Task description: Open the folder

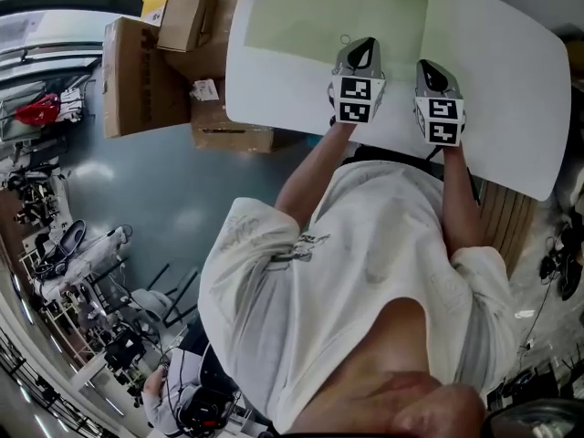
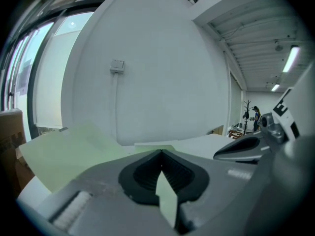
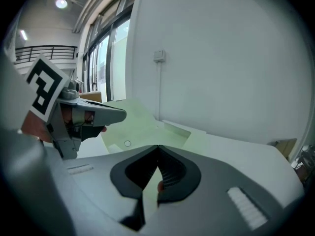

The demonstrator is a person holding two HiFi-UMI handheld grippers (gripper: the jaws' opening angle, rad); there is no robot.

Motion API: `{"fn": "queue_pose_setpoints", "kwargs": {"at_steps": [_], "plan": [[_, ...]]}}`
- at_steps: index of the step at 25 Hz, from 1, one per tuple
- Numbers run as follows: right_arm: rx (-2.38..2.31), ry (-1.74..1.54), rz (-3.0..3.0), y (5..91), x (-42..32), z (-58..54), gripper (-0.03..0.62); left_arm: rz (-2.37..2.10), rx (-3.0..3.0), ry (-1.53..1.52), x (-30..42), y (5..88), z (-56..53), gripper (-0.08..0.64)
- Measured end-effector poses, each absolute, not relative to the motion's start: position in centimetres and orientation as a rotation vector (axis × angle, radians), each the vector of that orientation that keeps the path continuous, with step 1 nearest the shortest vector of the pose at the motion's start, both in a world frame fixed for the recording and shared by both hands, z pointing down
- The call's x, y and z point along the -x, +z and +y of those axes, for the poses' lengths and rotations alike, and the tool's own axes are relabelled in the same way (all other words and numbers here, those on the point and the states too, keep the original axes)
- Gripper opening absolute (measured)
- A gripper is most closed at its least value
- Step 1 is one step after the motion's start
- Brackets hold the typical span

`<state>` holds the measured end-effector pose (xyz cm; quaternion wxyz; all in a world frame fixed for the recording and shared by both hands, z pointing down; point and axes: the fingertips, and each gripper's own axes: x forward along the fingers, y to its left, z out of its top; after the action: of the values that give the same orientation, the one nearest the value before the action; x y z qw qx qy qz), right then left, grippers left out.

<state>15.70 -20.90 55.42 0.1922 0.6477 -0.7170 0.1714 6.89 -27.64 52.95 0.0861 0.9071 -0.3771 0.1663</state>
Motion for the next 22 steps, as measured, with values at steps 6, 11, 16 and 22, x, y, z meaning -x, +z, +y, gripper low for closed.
{"fn": "queue_pose_setpoints", "kwargs": {"at_steps": [6,11,16,22], "plan": [[-1.871,0.390,-1.989,52.6,-18.0,-19.9,0.002,-1.068,-2.758,0.405,-9.5,51.1,-26.4,0.000],[-1.945,0.320,-1.977,49.9,-20.2,-19.3,0.002,-1.011,-2.796,0.340,-11.8,49.4,-25.2,0.000],[-2.002,0.248,-1.972,47.2,-22.4,-18.5,0.002,-1.005,-2.870,0.309,-13.5,47.1,-24.2,0.000],[-2.094,0.156,-1.977,43.1,-24.2,-17.6,0.002,-1.004,-2.945,0.279,-14.1,44.0,-23.5,0.000]]}}
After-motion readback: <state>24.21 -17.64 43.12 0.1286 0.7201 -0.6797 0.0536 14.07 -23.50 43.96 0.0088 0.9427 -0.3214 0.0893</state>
